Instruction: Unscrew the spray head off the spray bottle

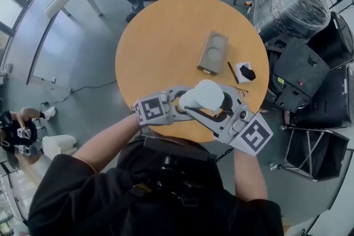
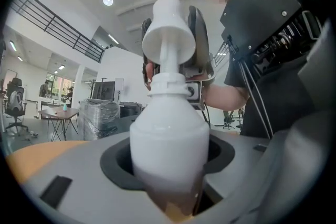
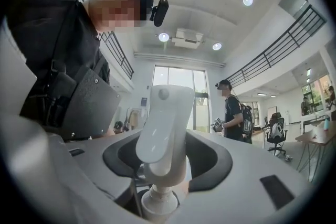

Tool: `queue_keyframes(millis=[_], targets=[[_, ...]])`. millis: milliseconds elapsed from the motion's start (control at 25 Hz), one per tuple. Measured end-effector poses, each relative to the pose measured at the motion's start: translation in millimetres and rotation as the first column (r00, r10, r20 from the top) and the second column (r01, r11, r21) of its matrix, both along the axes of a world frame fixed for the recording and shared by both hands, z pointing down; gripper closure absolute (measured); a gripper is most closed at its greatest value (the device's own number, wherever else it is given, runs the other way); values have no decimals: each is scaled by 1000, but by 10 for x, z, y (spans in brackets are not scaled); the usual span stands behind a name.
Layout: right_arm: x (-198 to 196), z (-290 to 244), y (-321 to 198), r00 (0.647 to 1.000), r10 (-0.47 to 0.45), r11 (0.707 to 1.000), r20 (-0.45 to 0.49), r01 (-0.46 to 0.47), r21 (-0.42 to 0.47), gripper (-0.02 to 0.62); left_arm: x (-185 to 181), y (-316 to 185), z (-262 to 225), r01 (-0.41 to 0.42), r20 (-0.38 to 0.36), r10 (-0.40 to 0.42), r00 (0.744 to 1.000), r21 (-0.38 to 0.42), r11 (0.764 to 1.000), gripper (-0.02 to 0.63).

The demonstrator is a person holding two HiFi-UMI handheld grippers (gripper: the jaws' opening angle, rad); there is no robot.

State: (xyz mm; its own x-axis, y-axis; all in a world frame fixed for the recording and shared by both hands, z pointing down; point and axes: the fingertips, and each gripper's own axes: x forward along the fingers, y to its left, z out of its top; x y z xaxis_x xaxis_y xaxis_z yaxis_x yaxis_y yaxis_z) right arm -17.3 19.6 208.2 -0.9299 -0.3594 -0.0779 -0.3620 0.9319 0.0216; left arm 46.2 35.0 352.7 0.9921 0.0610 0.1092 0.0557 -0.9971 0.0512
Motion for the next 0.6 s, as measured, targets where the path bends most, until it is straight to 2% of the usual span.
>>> queue_keyframes(millis=[280,600], targets=[[21,-258,38,1000,25,999,4,-25,43,354,-18,-39,61,19,20,-20,1000,30,999,318],[210,-532,44,994,85,994,73,-90,55,354,-144,-96,194,84,29,-85,996,33,996,318]])
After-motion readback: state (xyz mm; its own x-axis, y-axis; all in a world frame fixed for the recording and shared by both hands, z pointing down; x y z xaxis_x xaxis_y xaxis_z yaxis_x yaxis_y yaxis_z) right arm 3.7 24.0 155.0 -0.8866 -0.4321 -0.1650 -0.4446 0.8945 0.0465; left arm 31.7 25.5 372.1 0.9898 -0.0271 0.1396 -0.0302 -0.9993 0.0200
